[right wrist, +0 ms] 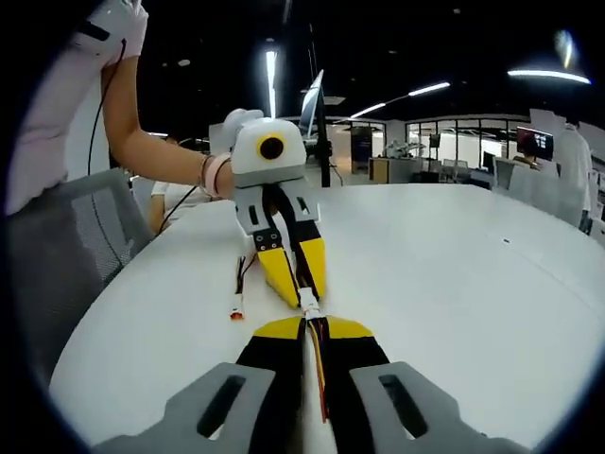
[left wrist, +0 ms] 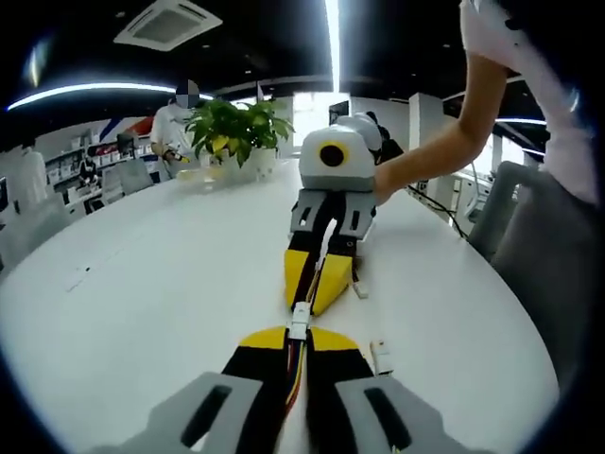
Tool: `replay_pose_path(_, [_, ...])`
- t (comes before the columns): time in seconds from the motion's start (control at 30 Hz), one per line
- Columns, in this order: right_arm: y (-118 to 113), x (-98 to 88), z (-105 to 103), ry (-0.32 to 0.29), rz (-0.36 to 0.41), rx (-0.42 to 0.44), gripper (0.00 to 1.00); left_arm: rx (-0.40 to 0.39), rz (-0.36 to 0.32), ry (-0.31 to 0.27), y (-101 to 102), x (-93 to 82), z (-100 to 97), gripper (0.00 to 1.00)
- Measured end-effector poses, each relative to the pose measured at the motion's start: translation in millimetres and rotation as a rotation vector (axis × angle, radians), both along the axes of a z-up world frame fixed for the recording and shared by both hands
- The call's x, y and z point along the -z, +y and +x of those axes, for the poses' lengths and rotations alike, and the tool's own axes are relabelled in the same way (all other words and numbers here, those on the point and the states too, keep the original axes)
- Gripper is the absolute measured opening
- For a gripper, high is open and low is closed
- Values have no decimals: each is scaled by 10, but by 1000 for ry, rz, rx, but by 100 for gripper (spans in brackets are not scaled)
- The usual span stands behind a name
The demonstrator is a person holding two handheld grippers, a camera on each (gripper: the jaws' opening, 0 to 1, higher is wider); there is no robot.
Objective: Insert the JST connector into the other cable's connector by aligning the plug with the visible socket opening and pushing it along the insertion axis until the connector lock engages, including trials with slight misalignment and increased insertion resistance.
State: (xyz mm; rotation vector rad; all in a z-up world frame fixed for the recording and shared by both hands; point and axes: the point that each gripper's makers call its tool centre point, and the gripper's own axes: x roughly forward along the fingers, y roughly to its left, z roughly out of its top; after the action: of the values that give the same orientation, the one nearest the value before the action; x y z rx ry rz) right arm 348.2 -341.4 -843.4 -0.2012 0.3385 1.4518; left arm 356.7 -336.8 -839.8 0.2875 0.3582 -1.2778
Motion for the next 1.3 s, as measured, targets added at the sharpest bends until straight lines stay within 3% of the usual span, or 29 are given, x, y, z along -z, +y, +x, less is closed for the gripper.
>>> replay_pose_path(0.23, [19,-3,-5,0,15,12,4,-24,-26,9,22,33,13,0])
replay_pose_path(0.33, [18,-1,-15,2,46,30,4,-58,-78,46,26,38,19,1])
replay_pose_path(0.4, [32,-7,-26,-19,40,30,4,-67,-78,23,25,44,12,1])
replay_pose_path(0.57, [34,-16,-12,-22,50,38,4,-116,-143,42,39,45,24,1])
replay_pose_path(0.93, [30,-18,-7,-10,61,52,5,-126,-135,33,52,49,38,1])
replay_pose_path(1.03, [28,-20,-3,3,65,58,5,-117,-88,6,49,48,36,2])
replay_pose_path(1.3, [15,-32,-8,35,81,69,6,-146,-117,51,85,30,61,11])
